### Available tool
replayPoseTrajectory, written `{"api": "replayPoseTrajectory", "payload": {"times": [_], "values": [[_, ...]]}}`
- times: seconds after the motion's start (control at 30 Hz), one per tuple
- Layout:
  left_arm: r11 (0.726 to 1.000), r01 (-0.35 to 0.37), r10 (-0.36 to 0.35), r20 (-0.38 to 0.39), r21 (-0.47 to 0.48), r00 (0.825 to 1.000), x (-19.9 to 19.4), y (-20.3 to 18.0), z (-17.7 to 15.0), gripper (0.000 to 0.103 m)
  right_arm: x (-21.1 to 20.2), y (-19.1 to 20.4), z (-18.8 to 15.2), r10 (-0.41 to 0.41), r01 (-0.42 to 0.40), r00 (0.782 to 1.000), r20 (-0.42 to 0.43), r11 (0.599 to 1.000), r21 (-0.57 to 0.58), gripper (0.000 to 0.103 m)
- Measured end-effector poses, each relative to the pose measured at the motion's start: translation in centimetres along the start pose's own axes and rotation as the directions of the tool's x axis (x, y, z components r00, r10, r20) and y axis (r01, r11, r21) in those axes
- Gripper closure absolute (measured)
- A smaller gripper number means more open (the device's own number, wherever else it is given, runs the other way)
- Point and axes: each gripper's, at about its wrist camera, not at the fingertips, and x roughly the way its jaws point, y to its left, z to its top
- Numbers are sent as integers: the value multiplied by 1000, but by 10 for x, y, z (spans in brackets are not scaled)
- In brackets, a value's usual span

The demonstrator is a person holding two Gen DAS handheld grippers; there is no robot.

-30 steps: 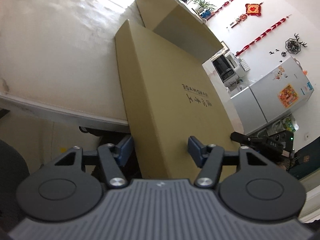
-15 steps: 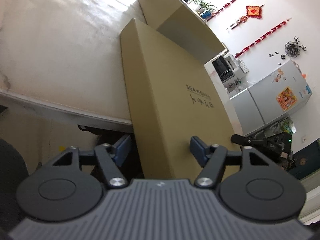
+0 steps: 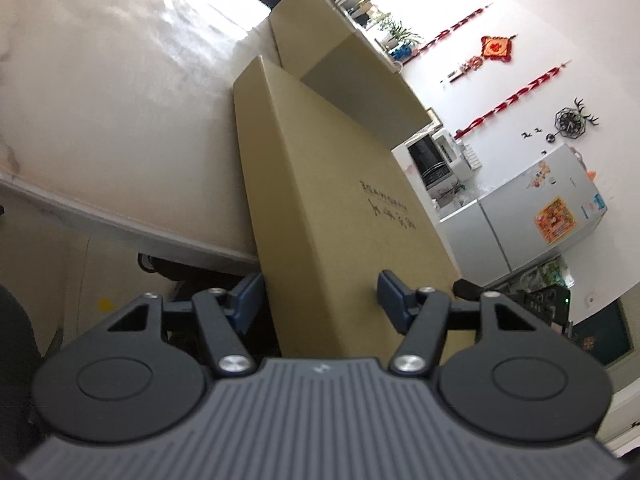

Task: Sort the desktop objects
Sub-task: 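Tilt the lid down onto the box opening with both grippers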

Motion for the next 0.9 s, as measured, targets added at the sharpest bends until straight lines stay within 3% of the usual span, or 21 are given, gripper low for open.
{"api": "replayPoseTrajectory", "payload": {"times": [0.3, 0.9], "values": [[997, 45, -48, 44, 61, 998, -5, -29, 14, 42, -33, 25, 9, 10, -5, 997, 78, 998, -56, 34], [992, 71, -76, 42, 105, 996, 21, -74, 55, 42, -71, 38, 53, 20, -9, 982, 187, 998, -65, 34]]}}
